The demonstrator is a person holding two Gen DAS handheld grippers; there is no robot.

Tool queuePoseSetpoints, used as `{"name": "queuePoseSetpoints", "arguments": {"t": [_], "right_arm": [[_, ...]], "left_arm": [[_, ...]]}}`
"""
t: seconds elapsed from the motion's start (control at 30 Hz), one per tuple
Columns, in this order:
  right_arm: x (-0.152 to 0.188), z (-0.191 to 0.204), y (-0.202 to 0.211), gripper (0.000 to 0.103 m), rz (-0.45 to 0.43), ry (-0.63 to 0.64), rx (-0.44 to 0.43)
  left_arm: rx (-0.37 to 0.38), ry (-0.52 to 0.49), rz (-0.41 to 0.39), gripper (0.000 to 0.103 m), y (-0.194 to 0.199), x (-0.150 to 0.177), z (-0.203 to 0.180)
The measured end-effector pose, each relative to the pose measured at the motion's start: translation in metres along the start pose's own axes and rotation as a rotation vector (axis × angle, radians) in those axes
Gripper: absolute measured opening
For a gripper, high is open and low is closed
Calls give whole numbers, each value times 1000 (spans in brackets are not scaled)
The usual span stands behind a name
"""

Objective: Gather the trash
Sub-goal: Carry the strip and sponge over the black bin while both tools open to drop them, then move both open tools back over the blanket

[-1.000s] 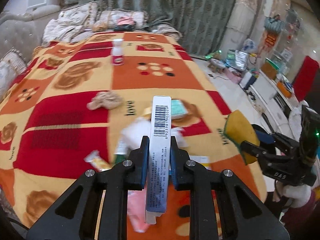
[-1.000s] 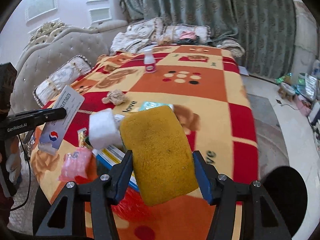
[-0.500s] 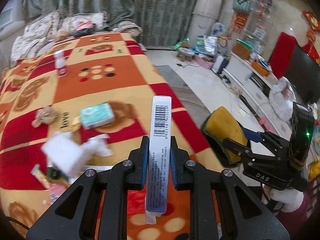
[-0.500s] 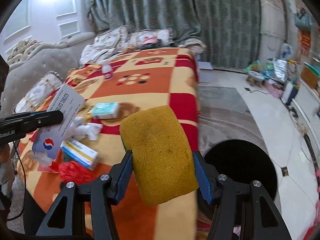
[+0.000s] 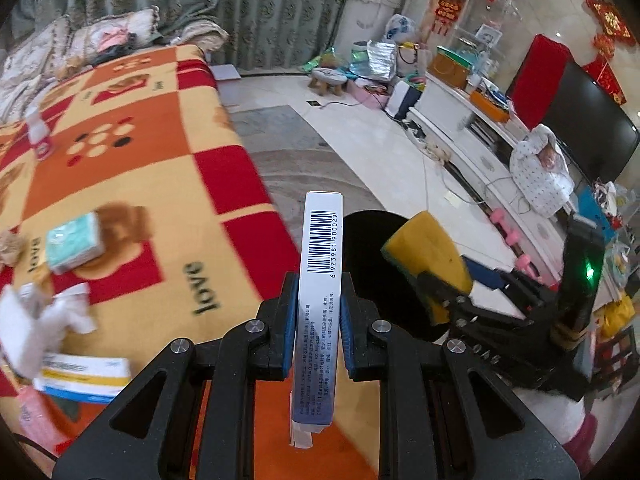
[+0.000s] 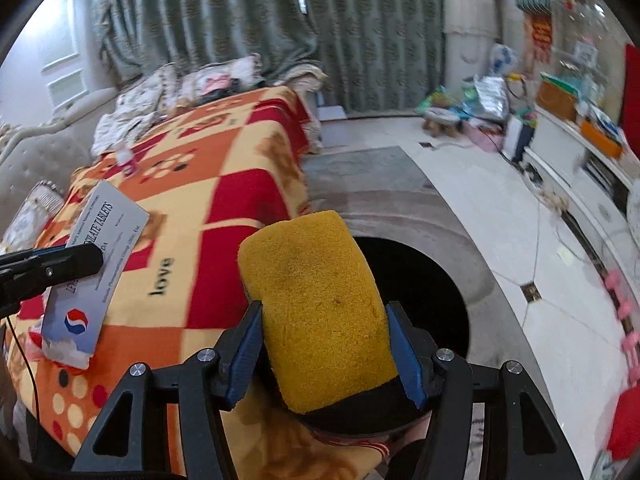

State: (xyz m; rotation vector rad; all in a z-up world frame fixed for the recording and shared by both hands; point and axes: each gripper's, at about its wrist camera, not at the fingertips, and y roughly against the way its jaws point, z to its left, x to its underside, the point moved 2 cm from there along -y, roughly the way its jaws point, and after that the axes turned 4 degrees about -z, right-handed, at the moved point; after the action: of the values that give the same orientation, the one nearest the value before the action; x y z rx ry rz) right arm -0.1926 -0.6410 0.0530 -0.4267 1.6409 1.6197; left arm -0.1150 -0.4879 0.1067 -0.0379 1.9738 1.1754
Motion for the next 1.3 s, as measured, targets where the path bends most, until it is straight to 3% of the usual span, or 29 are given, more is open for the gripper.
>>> {"name": "queuePoseSetpoints", "arguments": {"t": [0.27,0.33,0.37,0.4,0.47,0.63,0.77,1.3], "right_arm": [[4,-38,-25,59,38,-81,59],[4,-44,-33,61,51,-103,55],[4,-46,-35,63,51,-110,52],[5,-49,-37,65,52,-120,56],[8,-51,-38,67,61,-139,50],[15,-49,-36,68,71,-137,48],[17,-38,-33,68,75,-122,39],[3,50,-8,69,29,-10,-60]], "left_arm": [[81,32,20,19,-43,-7,-21],[126,44,25,32,-49,-7,-23],[149,53,29,48,-50,-6,-25],[156,61,26,58,-50,-5,-24],[151,65,19,58,-48,-4,-23],[93,70,18,57,-40,2,-12],[-24,23,-10,58,-26,10,-3],[-191,51,-89,58,44,32,61]]}}
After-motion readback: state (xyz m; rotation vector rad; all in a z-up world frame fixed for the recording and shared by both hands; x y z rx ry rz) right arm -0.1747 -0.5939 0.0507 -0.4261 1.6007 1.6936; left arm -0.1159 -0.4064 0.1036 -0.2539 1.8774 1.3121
